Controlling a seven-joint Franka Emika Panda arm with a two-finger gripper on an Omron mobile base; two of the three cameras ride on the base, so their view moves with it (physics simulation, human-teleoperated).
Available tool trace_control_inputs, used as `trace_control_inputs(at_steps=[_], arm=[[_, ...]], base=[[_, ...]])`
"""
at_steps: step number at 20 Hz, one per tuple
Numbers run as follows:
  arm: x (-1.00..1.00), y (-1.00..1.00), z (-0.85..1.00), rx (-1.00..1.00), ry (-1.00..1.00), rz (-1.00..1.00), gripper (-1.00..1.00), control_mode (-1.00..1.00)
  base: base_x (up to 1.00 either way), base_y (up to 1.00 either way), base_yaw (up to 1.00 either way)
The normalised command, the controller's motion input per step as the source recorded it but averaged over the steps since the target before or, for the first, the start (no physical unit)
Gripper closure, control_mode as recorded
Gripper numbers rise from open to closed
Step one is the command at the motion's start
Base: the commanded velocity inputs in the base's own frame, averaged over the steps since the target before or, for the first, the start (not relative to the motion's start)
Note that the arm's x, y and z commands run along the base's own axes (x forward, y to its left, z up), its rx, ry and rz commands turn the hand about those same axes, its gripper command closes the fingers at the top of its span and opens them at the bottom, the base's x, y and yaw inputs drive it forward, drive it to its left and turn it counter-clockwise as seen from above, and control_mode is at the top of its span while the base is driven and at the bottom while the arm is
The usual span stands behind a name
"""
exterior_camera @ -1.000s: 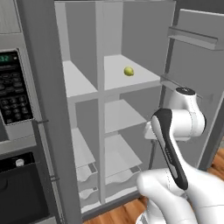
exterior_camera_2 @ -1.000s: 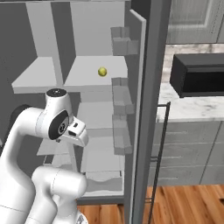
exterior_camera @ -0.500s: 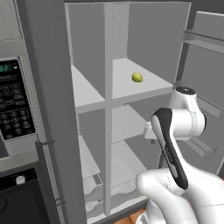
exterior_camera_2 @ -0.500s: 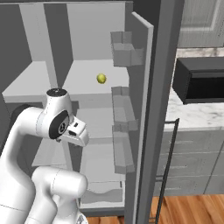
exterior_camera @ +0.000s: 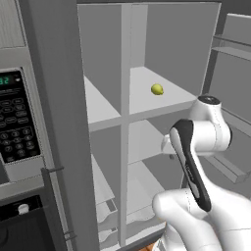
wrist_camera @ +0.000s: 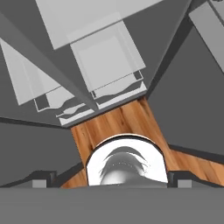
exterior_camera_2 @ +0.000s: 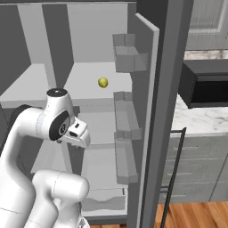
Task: Retrieve a lemon from the fridge and place it on the cutting board with the fish.
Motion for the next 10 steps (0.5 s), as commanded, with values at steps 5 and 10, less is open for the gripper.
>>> trace_control_inputs(at_steps=[5,10], arm=[[0.00,0.00,0.64,-0.05,-0.17,0.00,-1.00,-1.00],[0.02,0.01,0.89,-0.19,-0.19,0.00,-1.00,-1.00]], base=[[0.00,0.00,0.00],[0.00,0.00,0.00]])
